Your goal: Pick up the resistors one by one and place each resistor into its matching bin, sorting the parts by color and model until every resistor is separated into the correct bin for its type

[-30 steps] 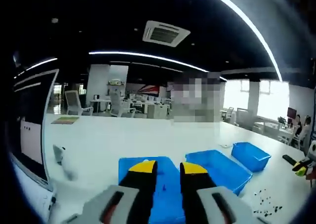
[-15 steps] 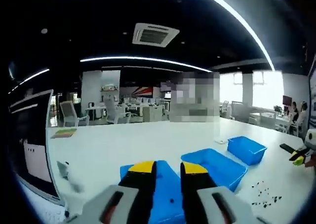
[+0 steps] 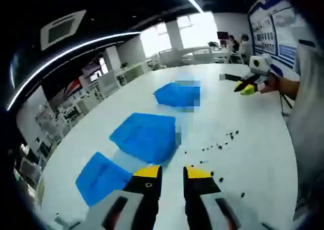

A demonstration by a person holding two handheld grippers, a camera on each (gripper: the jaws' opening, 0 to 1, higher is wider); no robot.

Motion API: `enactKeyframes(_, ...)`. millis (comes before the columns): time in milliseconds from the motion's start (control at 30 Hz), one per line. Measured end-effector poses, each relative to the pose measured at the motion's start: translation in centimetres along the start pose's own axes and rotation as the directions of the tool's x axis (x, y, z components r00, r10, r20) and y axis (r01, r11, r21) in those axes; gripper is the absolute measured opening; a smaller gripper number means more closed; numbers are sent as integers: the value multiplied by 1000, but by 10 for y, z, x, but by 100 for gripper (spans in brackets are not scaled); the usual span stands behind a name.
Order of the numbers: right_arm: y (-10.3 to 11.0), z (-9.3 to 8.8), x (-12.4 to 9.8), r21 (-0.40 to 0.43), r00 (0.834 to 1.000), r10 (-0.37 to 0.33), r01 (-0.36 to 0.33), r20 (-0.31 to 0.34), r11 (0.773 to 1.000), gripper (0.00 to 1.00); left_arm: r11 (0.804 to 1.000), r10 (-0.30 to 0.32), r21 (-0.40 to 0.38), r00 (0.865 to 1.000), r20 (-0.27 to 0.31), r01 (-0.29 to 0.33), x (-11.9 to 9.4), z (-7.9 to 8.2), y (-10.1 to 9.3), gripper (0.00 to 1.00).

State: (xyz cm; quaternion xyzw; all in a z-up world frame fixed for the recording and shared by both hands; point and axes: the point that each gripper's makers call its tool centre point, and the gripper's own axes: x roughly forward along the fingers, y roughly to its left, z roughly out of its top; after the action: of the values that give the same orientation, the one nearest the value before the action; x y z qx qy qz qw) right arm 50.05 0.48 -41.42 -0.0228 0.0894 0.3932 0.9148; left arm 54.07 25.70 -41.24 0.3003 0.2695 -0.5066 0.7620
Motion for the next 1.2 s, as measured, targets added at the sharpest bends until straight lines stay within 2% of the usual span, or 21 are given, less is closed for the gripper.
enactKeyframes(67,0,-1,-1,5,1000,-3,3,-1,1000,19,994,-87,59,994,-64,91,5,-6,-22,20)
enactKeyframes(167,-1,-3,-3,7,1000,-6,6,-5,1000,19,973,-186,109,972,-141,202,9,-13,-49,20)
enactKeyframes(333,-4,-5,-5,9,1000,-12,12,-10,1000,19,921,-328,133,912,-248,367,13,-28,-89,19)
enactKeyframes(400,-4,-5,-5,10,1000,-12,12,-11,1000,19,909,-346,134,893,-288,395,13,-36,-96,18)
enactKeyframes(500,-4,-5,-5,8,1000,-8,8,-13,1000,19,909,-343,119,878,-335,400,15,-47,-97,18)
enactKeyframes(567,-4,-5,-5,6,1000,-5,6,-13,1000,19,908,-346,113,872,-346,404,16,-51,-97,17)
enactKeyframes(667,-4,-5,-5,7,1000,-4,4,-13,1000,19,914,-335,109,879,-338,391,20,-50,-94,17)
enactKeyframes(733,-3,-5,-4,10,1000,1,-1,-9,1000,19,919,-311,117,874,-374,377,22,-58,-91,13)
enactKeyframes(767,-2,-5,-5,11,1000,3,-3,-8,1000,19,906,-340,125,870,-356,405,21,-54,-96,7)
enactKeyframes(800,-2,-5,-5,11,1000,4,-4,-9,1000,19,910,-329,127,873,-361,395,20,-54,-94,7)
enactKeyframes(933,-1,-6,-5,15,1000,3,-3,-9,1000,19,902,-355,129,877,-325,412,24,-50,-97,7)
enactKeyframes(1033,-2,-8,-6,21,1000,-2,2,-11,1000,19,911,-353,106,888,-293,398,25,-47,-94,7)
enactKeyframes(1100,-3,-8,-6,21,1000,-3,3,-11,1000,19,916,-366,89,904,-221,392,25,-37,-94,7)
enactKeyframes(1200,-5,-9,-7,21,1000,-7,7,-11,1000,19,919,-385,66,921,-67,389,22,-19,-90,7)
